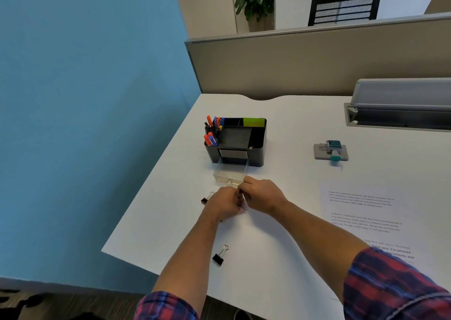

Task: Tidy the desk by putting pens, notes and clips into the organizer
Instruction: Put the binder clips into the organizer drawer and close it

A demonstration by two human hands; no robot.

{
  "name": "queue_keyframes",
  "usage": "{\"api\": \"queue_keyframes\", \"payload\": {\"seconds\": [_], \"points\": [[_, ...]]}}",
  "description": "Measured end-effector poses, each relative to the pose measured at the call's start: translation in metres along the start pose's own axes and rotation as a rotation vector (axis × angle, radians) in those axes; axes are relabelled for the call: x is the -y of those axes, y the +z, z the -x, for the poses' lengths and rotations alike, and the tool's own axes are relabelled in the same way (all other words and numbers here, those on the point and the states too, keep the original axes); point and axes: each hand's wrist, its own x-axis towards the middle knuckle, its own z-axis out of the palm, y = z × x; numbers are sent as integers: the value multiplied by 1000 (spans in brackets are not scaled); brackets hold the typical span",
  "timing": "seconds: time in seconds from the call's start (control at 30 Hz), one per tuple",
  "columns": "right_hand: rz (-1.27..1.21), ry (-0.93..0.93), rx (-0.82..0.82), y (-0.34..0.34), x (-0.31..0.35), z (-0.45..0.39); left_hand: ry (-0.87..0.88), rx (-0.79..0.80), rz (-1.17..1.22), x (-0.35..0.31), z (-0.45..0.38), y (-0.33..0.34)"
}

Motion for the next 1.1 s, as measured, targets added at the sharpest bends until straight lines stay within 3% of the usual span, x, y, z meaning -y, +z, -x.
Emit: {"api": "queue_keyframes", "payload": {"seconds": [0.13,0.5,0.6,0.7,0.8,0.97,1.1], "points": [[26,-6,52,-4,-1,2,-45,89,118,0,2,-7],[36,-37,211,2,18,-10,-124,255,64,25,0,-61],[57,-7,314,9,19,-11,-126,60,115,33,-1,-75],[49,-39,271,12,17,-12,-96,-214,200,37,-2,-80],[56,-65,270,8,18,-10,-85,-380,272,35,-8,-78],[-38,20,238,11,20,-9,-84,-553,302,16,-18,-69],[-130,-79,221,4,18,-11,-76,-513,206,12,-28,-52]]}}
